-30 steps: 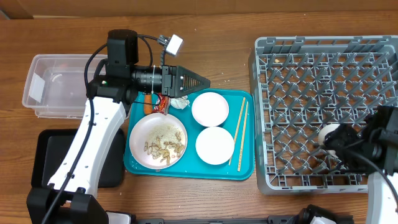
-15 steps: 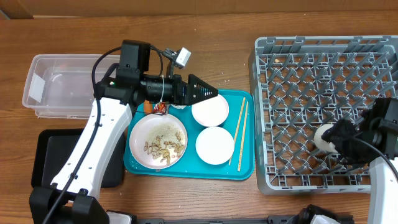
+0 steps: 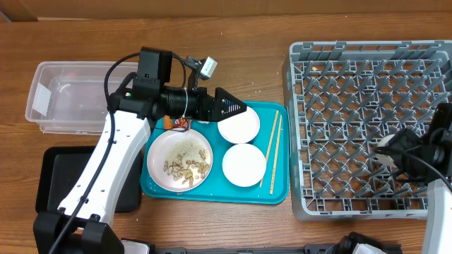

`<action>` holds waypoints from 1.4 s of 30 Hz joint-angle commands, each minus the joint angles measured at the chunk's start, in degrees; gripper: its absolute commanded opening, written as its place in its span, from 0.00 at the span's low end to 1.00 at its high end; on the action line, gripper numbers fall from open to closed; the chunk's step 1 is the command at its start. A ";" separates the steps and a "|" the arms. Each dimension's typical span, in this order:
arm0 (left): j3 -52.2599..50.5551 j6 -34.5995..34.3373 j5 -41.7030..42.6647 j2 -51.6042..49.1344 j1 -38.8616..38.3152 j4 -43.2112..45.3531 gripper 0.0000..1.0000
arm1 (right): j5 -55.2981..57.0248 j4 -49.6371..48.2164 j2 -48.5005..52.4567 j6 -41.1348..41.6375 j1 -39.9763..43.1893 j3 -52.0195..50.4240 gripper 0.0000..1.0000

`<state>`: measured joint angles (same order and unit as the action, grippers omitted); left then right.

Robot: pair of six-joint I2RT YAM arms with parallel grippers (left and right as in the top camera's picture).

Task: Sort waste into correct bins and load items into the dishwasher
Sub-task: 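Place the white cup into the dish rack with the right gripper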

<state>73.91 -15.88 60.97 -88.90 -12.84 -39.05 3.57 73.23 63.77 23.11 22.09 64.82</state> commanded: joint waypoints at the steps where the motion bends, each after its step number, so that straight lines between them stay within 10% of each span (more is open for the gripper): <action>1: 0.94 1.77 -0.55 0.94 -0.37 -0.13 1.00 | 8.00 -0.72 0.94 5.73 0.52 1.49 0.61; 22: 0.94 1.75 -0.52 0.94 -0.37 -1.68 1.00 | -6.21 -2.71 9.40 0.31 12.00 2.47 0.58; 42: 0.94 1.75 -0.57 0.94 -0.37 -1.40 1.00 | -13.84 13.86 4.52 -6.43 -13.99 5.25 0.58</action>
<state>73.91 -15.84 60.75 -88.90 -12.84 -40.71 -9.02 86.61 69.04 17.67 12.19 68.99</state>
